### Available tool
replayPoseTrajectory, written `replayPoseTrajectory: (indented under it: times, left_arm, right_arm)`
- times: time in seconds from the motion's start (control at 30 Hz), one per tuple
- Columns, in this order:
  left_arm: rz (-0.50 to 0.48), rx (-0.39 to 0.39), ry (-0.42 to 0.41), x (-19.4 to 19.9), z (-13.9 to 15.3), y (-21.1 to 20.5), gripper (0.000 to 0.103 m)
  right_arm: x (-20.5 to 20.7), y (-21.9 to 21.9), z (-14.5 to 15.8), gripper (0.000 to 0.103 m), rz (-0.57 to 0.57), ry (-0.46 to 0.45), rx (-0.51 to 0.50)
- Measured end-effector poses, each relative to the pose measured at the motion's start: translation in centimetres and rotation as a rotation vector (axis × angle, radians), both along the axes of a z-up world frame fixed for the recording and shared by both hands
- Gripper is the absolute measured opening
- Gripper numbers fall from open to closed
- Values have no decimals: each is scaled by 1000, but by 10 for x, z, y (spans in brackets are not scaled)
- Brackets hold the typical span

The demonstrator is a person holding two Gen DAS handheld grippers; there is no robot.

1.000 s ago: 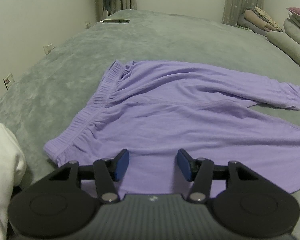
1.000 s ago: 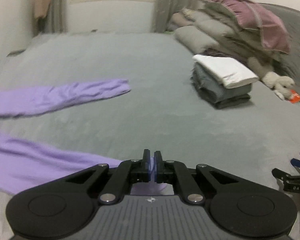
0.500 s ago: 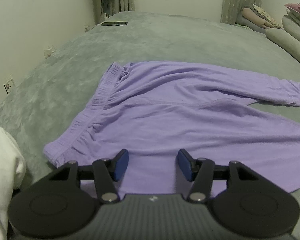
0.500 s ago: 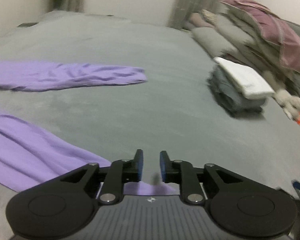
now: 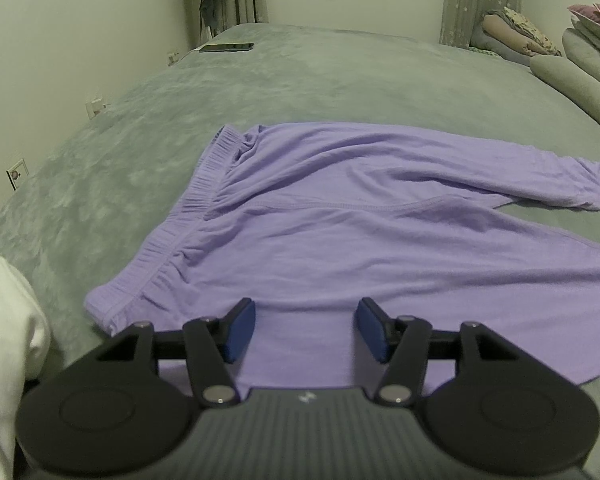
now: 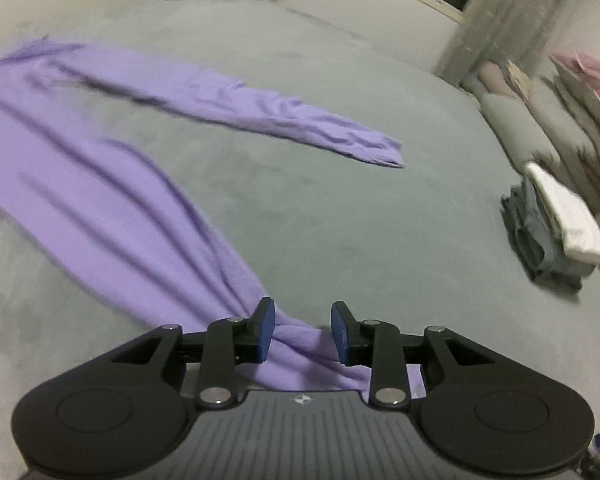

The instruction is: Fold clothes

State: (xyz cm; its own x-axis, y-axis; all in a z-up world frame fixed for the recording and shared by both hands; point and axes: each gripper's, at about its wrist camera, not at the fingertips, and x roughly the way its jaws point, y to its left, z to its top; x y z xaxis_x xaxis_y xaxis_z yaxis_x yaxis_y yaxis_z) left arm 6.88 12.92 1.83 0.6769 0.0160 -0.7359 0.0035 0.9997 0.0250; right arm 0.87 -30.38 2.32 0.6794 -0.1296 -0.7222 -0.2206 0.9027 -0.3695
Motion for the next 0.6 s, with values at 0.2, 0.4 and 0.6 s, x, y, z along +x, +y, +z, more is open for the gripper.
replayPoseTrajectory:
  times: [0.2, 0.4, 0.6]
  left_arm:
    - [-6, 9, -1, -1, 0, -2, 56]
    - [-8, 9, -1, 0, -1, -1, 57]
    - [-10, 2, 0, 0, -1, 0, 57]
  right_arm:
    - [-8, 7, 2, 33, 74, 20, -1]
    - [-6, -10, 23, 34, 20, -59, 169]
    - [15, -28, 3, 34, -89, 30, 193]
